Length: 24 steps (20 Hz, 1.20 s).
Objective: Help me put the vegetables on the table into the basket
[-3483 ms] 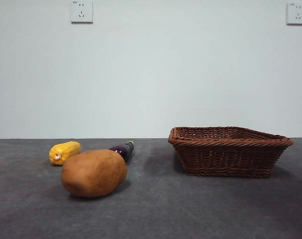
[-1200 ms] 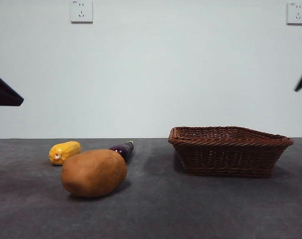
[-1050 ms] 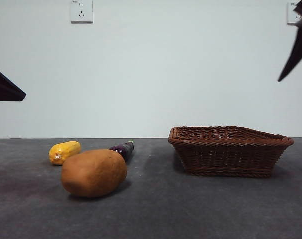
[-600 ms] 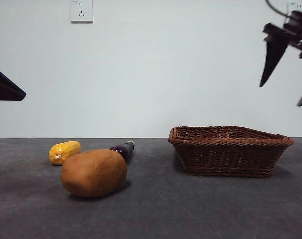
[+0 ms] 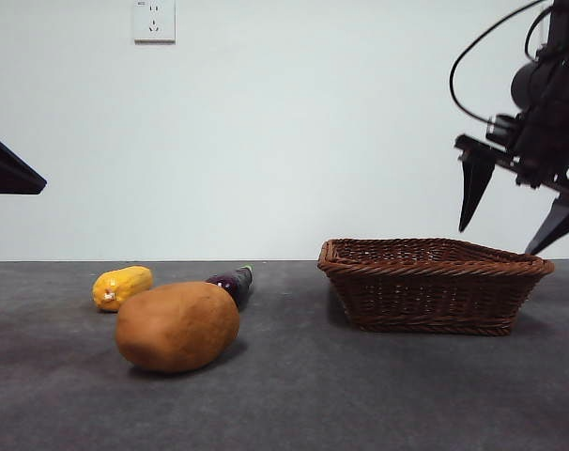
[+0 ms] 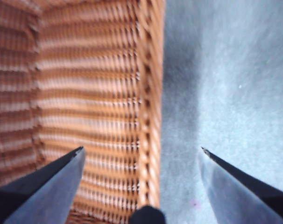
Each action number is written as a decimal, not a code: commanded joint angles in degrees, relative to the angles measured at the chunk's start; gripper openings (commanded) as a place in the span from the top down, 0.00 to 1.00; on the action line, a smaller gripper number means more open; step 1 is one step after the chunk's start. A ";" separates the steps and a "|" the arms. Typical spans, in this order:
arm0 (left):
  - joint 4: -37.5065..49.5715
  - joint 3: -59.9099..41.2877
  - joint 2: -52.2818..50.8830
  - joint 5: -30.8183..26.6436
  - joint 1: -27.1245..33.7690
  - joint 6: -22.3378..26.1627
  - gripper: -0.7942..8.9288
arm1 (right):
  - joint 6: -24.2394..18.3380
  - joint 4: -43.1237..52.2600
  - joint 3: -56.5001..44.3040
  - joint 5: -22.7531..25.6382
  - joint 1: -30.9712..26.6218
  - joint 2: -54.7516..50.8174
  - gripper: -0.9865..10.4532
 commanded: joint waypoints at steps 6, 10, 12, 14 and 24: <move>-0.26 0.04 0.02 1.73 -0.13 -1.64 0.92 | -1.70 0.09 0.07 -0.94 0.92 5.73 0.70; -5.55 5.75 0.02 -3.93 -0.17 -1.33 0.92 | -2.10 -0.04 0.07 -2.58 1.22 5.75 0.92; -12.15 12.52 1.18 -12.35 -0.17 1.09 0.92 | -1.79 0.00 0.07 -2.58 1.22 5.75 0.92; -22.93 21.38 5.44 -19.80 -0.20 8.17 0.92 | -1.92 -0.76 0.07 -3.69 1.16 5.22 0.92; -42.51 55.58 38.14 -39.98 -3.06 21.90 0.31 | -8.33 -8.72 0.09 -4.48 1.16 -10.38 0.92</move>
